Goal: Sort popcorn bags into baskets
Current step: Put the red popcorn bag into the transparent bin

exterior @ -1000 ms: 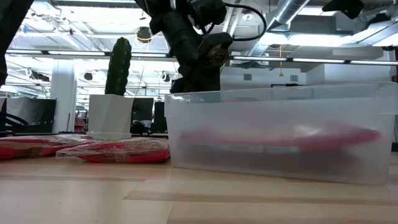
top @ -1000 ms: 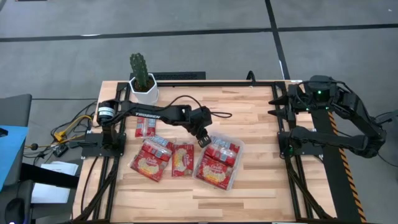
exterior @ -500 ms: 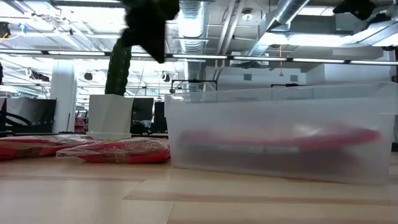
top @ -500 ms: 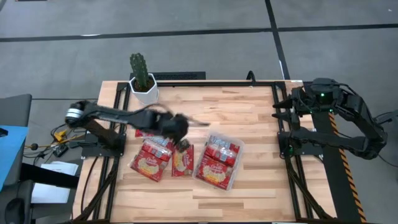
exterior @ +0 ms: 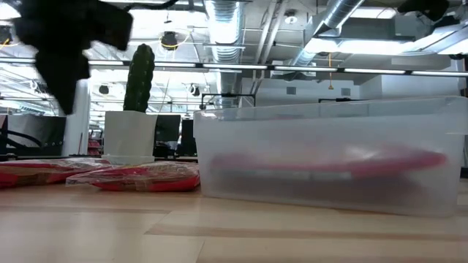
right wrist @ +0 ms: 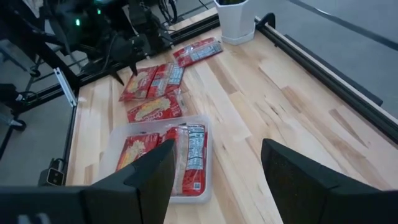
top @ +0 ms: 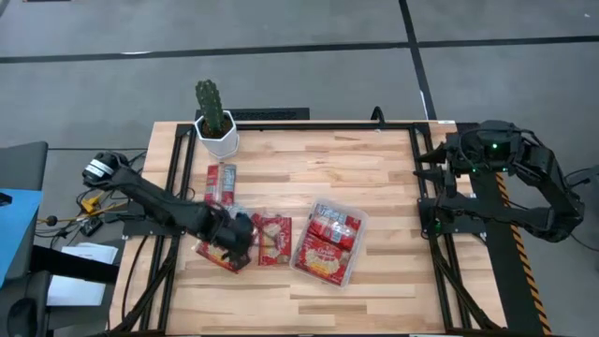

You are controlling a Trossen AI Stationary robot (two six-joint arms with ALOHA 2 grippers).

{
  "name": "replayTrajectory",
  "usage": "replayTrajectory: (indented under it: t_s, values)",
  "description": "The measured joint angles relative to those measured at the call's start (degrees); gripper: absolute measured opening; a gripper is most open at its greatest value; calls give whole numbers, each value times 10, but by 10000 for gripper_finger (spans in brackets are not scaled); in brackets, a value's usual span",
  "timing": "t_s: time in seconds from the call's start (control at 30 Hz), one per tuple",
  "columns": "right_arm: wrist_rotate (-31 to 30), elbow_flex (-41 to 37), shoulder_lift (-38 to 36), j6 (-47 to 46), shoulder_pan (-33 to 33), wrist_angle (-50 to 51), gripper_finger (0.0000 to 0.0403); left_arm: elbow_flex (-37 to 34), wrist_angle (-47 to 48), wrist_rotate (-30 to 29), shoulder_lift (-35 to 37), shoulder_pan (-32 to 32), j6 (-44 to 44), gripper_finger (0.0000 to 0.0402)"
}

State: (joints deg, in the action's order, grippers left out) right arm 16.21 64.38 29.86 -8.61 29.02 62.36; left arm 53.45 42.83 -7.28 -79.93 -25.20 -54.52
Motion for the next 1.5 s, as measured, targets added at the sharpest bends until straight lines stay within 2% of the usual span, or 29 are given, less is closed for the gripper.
replayTrajectory:
  t_s: [0.13,0.37,0.6,0.73,0.83,0.9,1.0,1.13,1.33,1.5]
  values:
    - [-1,0,0,0,0,1,260,-25,-16,-11,-5,-32,0,259]
    - [-1,0,0,-9,0,2,260,-60,-40,-69,-34,-75,51,267]
    - [-3,0,0,-16,0,2,260,-74,-95,-60,-105,-87,121,268]
    - [-3,0,0,-22,0,2,260,-68,-97,-26,-146,-80,136,266]
    - [-3,0,0,-25,0,2,260,-65,-94,-4,-158,-78,118,240]
    - [-3,0,0,-25,0,2,260,-65,-92,-7,-159,-78,96,205]
    - [-3,0,0,-25,0,2,260,-70,-91,-24,-156,-75,78,132]
    - [-3,0,0,-25,0,2,260,-71,-103,-10,-154,-71,64,27]
    - [-4,0,0,-25,0,2,260,-35,-91,-3,-159,-68,28,6]
    - [-4,0,0,-21,0,2,260,31,-60,-1,-162,-62,28,2]
